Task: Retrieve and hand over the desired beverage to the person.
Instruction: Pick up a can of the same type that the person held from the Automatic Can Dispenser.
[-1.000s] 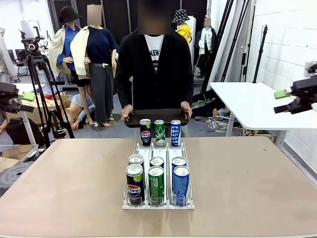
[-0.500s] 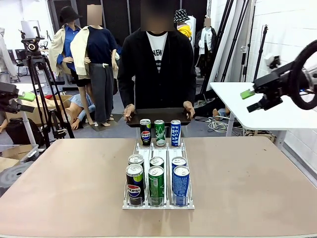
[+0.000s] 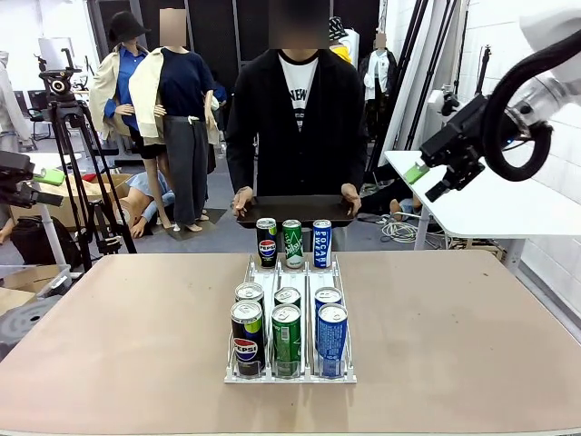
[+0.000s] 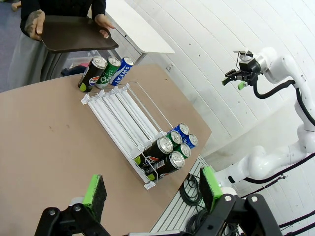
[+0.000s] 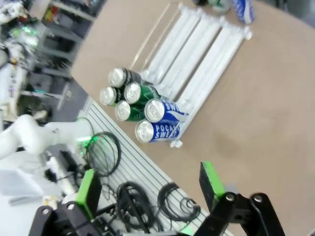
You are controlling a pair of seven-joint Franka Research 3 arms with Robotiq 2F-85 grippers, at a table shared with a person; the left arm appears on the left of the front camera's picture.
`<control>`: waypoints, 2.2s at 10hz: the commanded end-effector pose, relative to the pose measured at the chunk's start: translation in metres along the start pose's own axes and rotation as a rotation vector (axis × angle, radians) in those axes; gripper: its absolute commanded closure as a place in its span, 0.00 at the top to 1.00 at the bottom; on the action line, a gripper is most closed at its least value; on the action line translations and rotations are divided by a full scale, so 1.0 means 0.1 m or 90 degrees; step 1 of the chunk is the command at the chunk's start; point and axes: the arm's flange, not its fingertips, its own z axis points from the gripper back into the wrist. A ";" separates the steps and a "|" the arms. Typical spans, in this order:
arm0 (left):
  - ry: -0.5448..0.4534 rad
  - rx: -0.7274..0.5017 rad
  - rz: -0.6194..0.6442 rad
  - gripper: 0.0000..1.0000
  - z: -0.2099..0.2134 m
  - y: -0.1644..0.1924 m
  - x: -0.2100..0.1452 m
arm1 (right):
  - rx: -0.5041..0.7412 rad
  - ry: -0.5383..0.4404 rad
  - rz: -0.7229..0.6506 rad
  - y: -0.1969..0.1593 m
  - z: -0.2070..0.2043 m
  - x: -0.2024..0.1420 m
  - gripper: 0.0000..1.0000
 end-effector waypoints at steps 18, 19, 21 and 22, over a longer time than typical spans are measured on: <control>-0.007 -0.009 0.003 1.00 0.01 -0.01 -0.01 | -0.320 0.183 0.030 1.11 -2.03 0.00 1.00; -0.007 -0.009 0.003 1.00 0.01 -0.01 -0.01 | -0.323 0.181 0.026 1.09 -2.11 -0.06 1.00; -0.007 -0.009 0.003 1.00 0.01 -0.01 -0.01 | -0.329 0.171 0.013 1.00 -2.26 -0.15 1.00; -0.007 -0.009 0.003 1.00 0.01 -0.01 -0.01 | -0.325 0.172 0.006 0.95 -2.31 -0.17 1.00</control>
